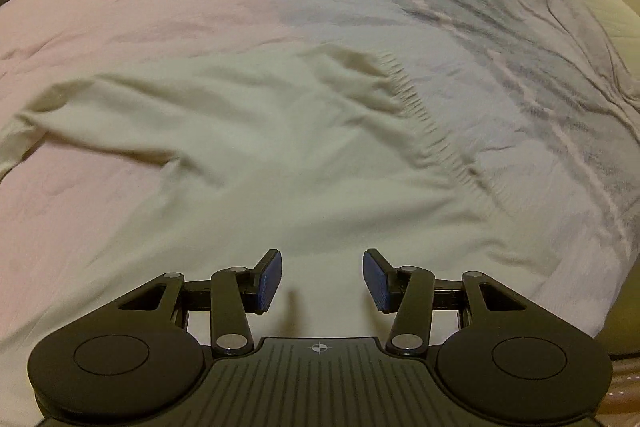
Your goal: Fold clothes
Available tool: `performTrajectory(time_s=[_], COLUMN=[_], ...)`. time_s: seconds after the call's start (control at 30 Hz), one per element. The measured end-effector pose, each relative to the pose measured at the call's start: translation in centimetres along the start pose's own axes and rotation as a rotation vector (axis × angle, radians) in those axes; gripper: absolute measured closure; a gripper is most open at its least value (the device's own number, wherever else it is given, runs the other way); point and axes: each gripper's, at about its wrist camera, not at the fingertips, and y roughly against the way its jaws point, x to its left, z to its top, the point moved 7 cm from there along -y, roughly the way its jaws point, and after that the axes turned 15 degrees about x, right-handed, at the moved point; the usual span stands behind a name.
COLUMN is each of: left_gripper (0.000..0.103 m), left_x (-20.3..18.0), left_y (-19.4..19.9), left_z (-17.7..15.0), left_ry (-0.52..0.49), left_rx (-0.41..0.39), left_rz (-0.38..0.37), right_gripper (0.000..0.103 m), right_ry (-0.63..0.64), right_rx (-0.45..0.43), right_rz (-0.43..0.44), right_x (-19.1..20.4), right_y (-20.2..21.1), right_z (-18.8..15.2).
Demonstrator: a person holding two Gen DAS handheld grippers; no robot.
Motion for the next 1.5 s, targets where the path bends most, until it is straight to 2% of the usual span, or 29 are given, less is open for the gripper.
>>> performTrajectory(time_s=[0.03,0.07,0.1,0.13,0.2,0.23,0.33,0.4,0.5,0.57,0.63,0.77,0.9,1.03,1.1,1.2,1.37,1.47,1.5], left_gripper=[0.061,0.067,0.088,0.097,0.098,0.098,0.098,0.098,0.098,0.098,0.098,0.097,0.097,0.097,0.097,0.097,0.097,0.097,0.097], left_x=[-0.3,-0.5,-0.9,-1.5,-3.4,-4.8,-10.5,-13.2,-14.6,-14.3,-12.2,-7.5,-5.8,-6.8,-7.5,-8.4,-8.7,-8.2,-8.0], left_y=[-0.4,-0.9,-1.3,-1.6,-1.8,-1.2,2.8,5.3,7.0,6.0,3.7,-0.1,0.5,0.5,0.2,0.2,0.2,0.3,0.2], left_z=[0.1,0.2,0.3,0.5,0.9,1.2,1.8,2.2,1.9,1.9,2.9,4.2,5.0,5.0,5.0,5.3,4.8,4.9,4.9], left_ry=[0.0,0.0,-0.006,-0.039,-0.152,-0.238,-0.582,-0.745,-0.963,-1.067,-1.05,-0.924,-0.791,-0.766,-0.759,-0.768,-0.8,-0.793,-0.791], left_rx=[0.003,0.007,0.013,0.016,0.01,-0.017,-0.172,-0.241,-0.304,-0.317,-0.289,-0.236,-0.264,-0.264,-0.261,-0.267,-0.256,-0.255,-0.254], left_rz=[-0.002,-0.004,-0.004,0.003,0.028,0.049,0.142,0.213,0.384,0.506,0.578,0.614,0.55,0.53,0.518,0.515,0.56,0.573,0.576], right_gripper=[0.054,0.054,0.054,0.054,0.054,0.054,0.054,0.054,0.054,0.054,0.054,0.054,0.054,0.054,0.053,0.053,0.053,0.054,0.057], right_ry=[-0.004,-0.007,-0.011,-0.013,-0.005,0.006,0.06,0.092,0.116,0.123,0.082,-0.041,-0.131,-0.266,-0.341,-0.395,-0.352,-0.401,-0.427], right_rx=[0.003,0.005,0.008,0.01,0.008,0.008,0.01,0.01,0.005,0.006,0.024,0.081,0.075,0.048,0.063,0.149,0.292,0.433,0.455], right_rz=[-0.001,-0.003,-0.004,-0.004,0.01,0.016,0.018,0.023,0.05,0.071,0.107,0.174,0.261,0.394,0.493,0.65,0.755,0.923,0.96], right_x=[-0.4,-0.9,-1.3,-1.7,-1.8,-1.8,-1.5,-1.5,-2.5,-3.3,-5.1,-9.3,-13.2,-17.2,-18.4,-18.2,-15.9,-14.5,-14.4], right_y=[-0.3,-0.6,-0.8,-1.2,-2.1,-2.5,-3.5,-4.1,-4.3,-4.4,-5.1,-6.4,-6.2,-5.7,-6.1,-7.4,-10.3,-12.0,-12.2], right_z=[0.8,1.5,2.3,3.1,5.2,6.3,9.3,11.2,13.4,14.8,15.7,17.0,18.4,20.2,20.6,20.9,22.4,22.9,23.0])
